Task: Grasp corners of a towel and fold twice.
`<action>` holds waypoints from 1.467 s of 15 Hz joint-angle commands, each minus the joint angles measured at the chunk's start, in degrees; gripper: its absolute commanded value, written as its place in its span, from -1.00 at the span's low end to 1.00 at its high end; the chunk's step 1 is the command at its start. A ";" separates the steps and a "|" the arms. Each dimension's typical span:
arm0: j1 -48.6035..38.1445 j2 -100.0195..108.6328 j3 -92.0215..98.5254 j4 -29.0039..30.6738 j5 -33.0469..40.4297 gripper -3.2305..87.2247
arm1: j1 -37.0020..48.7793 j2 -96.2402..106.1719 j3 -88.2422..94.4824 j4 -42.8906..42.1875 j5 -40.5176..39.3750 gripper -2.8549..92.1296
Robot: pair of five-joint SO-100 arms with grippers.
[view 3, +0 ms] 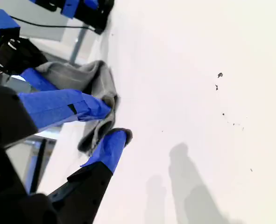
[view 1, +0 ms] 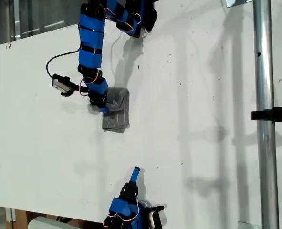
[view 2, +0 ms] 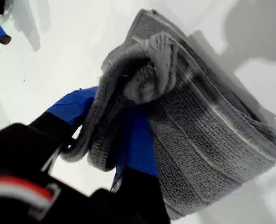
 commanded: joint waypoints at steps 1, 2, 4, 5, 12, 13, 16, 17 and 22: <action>0.26 0.44 0.53 0.26 -0.79 -0.71 | -3.60 3.25 -4.04 -12.92 -4.48 -0.49; 0.26 0.44 0.53 0.35 -0.97 -0.71 | -4.39 5.71 -3.96 -16.96 -4.75 -0.71; 0.35 0.44 0.53 0.44 -2.02 -0.71 | -3.16 15.21 0.70 -20.48 -4.75 -0.73; 0.35 0.44 0.62 0.53 -3.60 -0.71 | -1.41 19.95 3.34 -13.71 -4.66 -0.73; 5.89 0.26 0.62 9.58 -6.86 -0.66 | -1.05 80.86 47.02 39.11 9.67 -0.94; 7.03 0.26 0.62 9.58 -3.69 -0.66 | -0.70 90.18 50.27 45.26 11.43 -0.94; 6.86 0.26 0.62 9.58 5.80 -0.67 | -4.22 96.50 59.77 49.48 25.05 -0.88; 6.86 0.26 0.62 9.58 5.80 -0.67 | -5.71 97.21 59.77 50.71 25.58 -0.70; 6.86 0.26 0.62 9.58 5.80 -0.67 | -12.39 97.47 59.59 51.42 22.41 -0.63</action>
